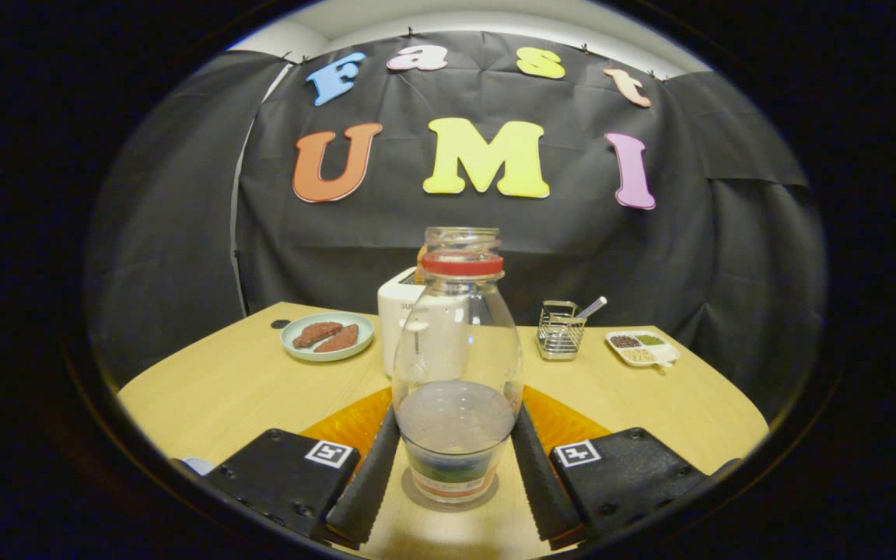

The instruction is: Take the bottle from table, then pour the juice into the cup, finally place the bottle on the coaster

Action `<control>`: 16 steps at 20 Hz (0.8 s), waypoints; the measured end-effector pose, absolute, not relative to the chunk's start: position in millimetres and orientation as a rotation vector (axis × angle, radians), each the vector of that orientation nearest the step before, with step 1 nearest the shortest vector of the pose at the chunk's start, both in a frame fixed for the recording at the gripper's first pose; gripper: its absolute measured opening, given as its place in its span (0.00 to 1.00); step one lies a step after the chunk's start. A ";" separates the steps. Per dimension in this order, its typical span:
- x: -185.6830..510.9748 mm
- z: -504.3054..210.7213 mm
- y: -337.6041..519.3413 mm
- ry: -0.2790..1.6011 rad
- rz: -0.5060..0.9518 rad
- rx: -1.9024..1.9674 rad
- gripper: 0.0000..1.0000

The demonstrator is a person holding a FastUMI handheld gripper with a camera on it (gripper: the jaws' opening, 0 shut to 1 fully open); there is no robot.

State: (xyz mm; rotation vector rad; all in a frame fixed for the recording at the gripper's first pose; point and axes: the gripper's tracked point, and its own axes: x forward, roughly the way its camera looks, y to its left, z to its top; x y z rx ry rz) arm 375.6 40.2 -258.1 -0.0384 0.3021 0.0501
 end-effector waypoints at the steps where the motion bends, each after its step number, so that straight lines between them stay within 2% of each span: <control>1: 378.4 -262.0 40.3 0.306 0.049 -0.038 0.80; 16: 383.8 -287.7 38.5 0.351 0.029 -0.022 0.83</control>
